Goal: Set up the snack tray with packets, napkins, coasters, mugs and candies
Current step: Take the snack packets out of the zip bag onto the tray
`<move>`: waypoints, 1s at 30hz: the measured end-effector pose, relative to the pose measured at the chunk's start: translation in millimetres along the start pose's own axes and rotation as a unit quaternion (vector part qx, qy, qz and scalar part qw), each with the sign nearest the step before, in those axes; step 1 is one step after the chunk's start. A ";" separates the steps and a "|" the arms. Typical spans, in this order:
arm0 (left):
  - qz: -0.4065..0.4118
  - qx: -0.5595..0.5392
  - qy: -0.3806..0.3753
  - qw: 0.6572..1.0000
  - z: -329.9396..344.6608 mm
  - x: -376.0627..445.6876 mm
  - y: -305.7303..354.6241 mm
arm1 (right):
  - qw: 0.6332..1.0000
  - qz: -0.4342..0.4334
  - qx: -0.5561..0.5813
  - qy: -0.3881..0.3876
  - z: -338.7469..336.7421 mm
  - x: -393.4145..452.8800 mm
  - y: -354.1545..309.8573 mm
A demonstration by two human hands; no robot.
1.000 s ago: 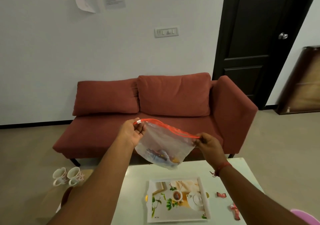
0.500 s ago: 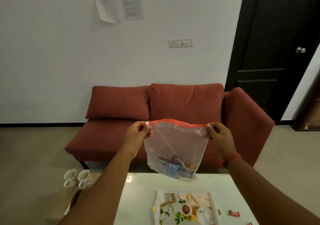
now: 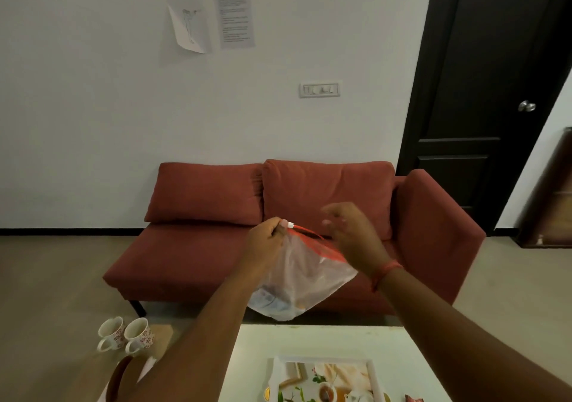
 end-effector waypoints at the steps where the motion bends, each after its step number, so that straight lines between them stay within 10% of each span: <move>1: 0.008 0.007 -0.005 1.000 1.4 2.1 4.3 | 0.998 -0.021 -0.017 -0.057 11.3 3.7 -12.9; 11: 0.112 0.051 -0.001 0.992 -8.5 21.2 37.6 | 0.995 -0.050 -0.070 -0.059 27.2 27.0 -45.8; 30: -0.030 -0.053 0.128 0.990 -55.0 54.5 -12.5 | 0.985 0.089 -0.095 -0.110 -22.1 -8.4 50.8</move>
Point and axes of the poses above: each hand's wrist, its own x-axis towards the middle knuckle, its own z-axis out of the palm, y = z × x, the point moved 6 cm from there along x, towards the middle knuckle, and after that the axes turned 8 degrees about x, right-handed, at the moved point
